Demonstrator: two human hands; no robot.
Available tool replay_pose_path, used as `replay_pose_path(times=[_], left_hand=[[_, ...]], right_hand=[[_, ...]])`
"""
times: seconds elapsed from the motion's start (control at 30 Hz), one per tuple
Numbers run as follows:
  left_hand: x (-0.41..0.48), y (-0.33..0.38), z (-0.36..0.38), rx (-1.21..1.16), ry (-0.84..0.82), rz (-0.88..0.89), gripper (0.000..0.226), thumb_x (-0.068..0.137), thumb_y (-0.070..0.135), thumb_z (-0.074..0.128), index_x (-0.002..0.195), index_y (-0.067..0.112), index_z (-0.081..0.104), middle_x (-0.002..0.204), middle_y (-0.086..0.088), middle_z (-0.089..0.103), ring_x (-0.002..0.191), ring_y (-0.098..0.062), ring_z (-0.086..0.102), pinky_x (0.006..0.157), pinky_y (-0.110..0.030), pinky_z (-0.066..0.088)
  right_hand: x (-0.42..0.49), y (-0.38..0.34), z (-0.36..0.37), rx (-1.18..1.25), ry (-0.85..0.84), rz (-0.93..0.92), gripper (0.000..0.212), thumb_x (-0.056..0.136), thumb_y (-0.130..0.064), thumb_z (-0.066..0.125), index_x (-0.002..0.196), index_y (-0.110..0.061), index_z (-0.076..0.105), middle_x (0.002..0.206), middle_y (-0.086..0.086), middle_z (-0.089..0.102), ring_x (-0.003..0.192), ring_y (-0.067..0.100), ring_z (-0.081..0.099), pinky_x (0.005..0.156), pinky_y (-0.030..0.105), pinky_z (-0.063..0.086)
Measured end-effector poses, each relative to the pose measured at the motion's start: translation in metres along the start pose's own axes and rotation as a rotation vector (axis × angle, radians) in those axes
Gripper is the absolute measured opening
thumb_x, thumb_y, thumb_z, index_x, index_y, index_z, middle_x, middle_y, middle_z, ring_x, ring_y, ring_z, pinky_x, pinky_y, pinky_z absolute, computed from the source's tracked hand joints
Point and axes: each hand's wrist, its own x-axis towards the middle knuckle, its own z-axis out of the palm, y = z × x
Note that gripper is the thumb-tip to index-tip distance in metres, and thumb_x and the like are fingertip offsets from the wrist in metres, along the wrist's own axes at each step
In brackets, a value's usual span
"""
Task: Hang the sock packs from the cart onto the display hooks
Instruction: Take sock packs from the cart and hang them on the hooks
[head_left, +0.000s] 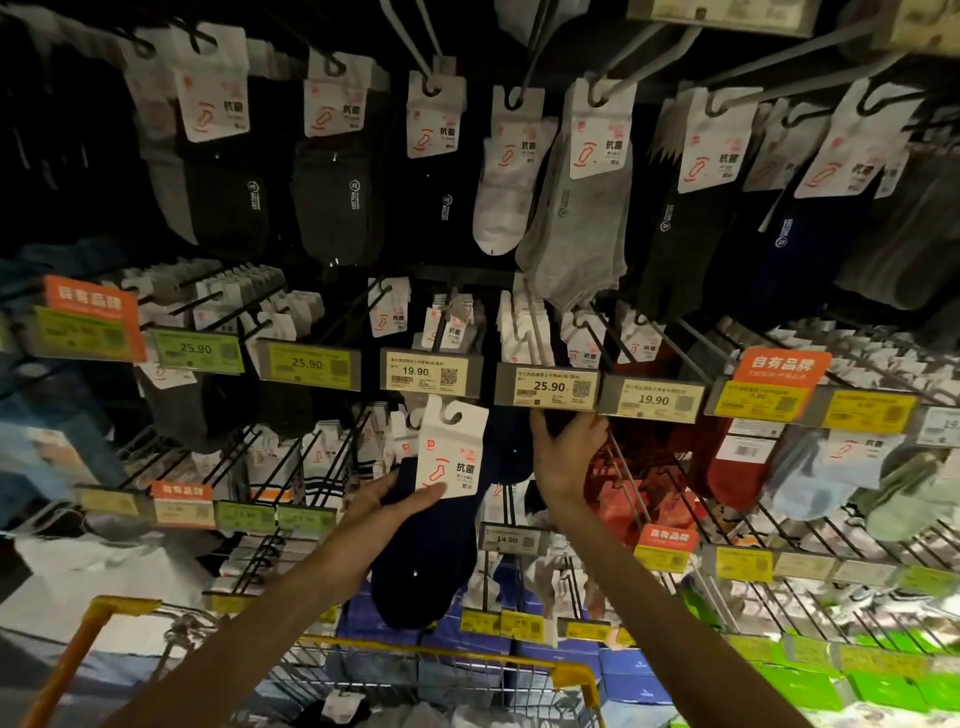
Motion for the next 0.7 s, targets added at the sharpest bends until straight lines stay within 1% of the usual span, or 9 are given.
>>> replay_pose_path(times=[0.03,0.1,0.13,0.23,0.3,0.43,0.53,0.63,0.7], left_hand=[[0.0,-0.002,0.001,-0.002,-0.004,-0.004,0.037,0.078,0.026,0.077,0.115,0.025,0.071,0.11,-0.001,0.074,0.104,-0.025,0.07,0.096,-0.046,0.053],[0.0,-0.005,0.006,0.013,-0.016,0.001,0.038,0.079,0.027,0.078,0.115,0.023,0.07,0.11,-0.002,0.075,0.104,-0.024,0.07,0.096,-0.046,0.053],[0.0,-0.007,0.008,0.026,-0.03,0.014,0.038,0.078,0.027,0.078,0.116,0.023,0.07,0.11,-0.001,0.074,0.104,-0.024,0.07,0.095,-0.045,0.054],[-0.003,-0.012,0.019,0.052,-0.069,0.054,0.034,0.082,0.021,0.076,0.115,0.021,0.07,0.11,-0.001,0.075,0.102,-0.022,0.071,0.087,-0.036,0.057],[-0.005,-0.014,0.027,0.038,-0.097,0.062,0.032,0.084,0.016,0.074,0.116,0.019,0.07,0.109,-0.002,0.075,0.101,-0.022,0.071,0.082,-0.033,0.059],[-0.007,-0.018,0.03,0.08,-0.115,0.08,0.039,0.082,0.02,0.077,0.12,0.02,0.069,0.113,-0.003,0.074,0.105,-0.024,0.07,0.096,-0.046,0.054],[-0.007,-0.02,0.029,0.111,-0.109,0.104,0.039,0.081,0.024,0.078,0.119,0.023,0.069,0.113,0.0,0.073,0.106,-0.022,0.069,0.096,-0.044,0.054],[-0.007,-0.018,0.025,0.074,-0.053,0.108,0.034,0.08,0.045,0.076,0.11,0.029,0.074,0.112,0.001,0.074,0.108,-0.021,0.069,0.095,-0.041,0.054],[-0.006,-0.015,0.019,0.116,-0.041,0.104,0.038,0.09,0.061,0.055,0.107,0.033,0.074,0.116,0.005,0.072,0.11,-0.016,0.067,0.098,-0.039,0.051]], right_hand=[[-0.021,-0.001,-0.013,0.072,-0.052,0.015,0.042,0.09,-0.034,0.067,0.124,-0.013,0.055,0.126,0.009,0.053,0.116,0.025,0.046,0.103,0.038,0.038],[-0.059,-0.003,-0.032,0.232,-0.22,0.08,0.019,0.095,-0.038,0.059,0.101,-0.021,0.064,0.102,0.0,0.065,0.098,0.016,0.059,0.089,0.036,0.046],[-0.073,-0.009,-0.04,0.289,-0.314,0.117,0.02,0.097,-0.038,0.056,0.094,-0.021,0.065,0.093,-0.002,0.067,0.09,0.013,0.061,0.082,0.034,0.048],[-0.096,-0.025,-0.053,0.47,-0.492,0.212,0.027,0.096,-0.036,0.056,0.107,-0.013,0.064,0.102,0.0,0.071,0.098,0.014,0.066,0.083,0.03,0.054],[-0.101,-0.032,-0.057,0.539,-0.477,0.275,0.03,0.092,-0.029,0.063,0.116,-0.012,0.059,0.109,-0.001,0.071,0.102,0.011,0.067,0.08,0.027,0.056],[-0.105,-0.037,-0.062,0.584,-0.427,0.336,0.034,0.086,-0.012,0.072,0.115,-0.009,0.053,0.105,0.004,0.072,0.097,0.016,0.07,0.074,0.028,0.057],[-0.106,-0.034,-0.064,0.566,-0.382,0.317,0.037,0.086,-0.01,0.073,0.115,-0.006,0.05,0.106,0.007,0.07,0.096,0.017,0.07,0.077,0.031,0.058],[-0.102,-0.034,-0.067,0.589,-0.339,0.311,0.032,0.086,-0.009,0.072,0.111,-0.005,0.053,0.102,0.008,0.072,0.096,0.022,0.07,0.081,0.038,0.058],[-0.096,-0.036,-0.073,0.613,-0.32,0.306,0.028,0.086,-0.008,0.071,0.109,-0.005,0.055,0.101,0.007,0.073,0.096,0.023,0.07,0.079,0.036,0.059]])
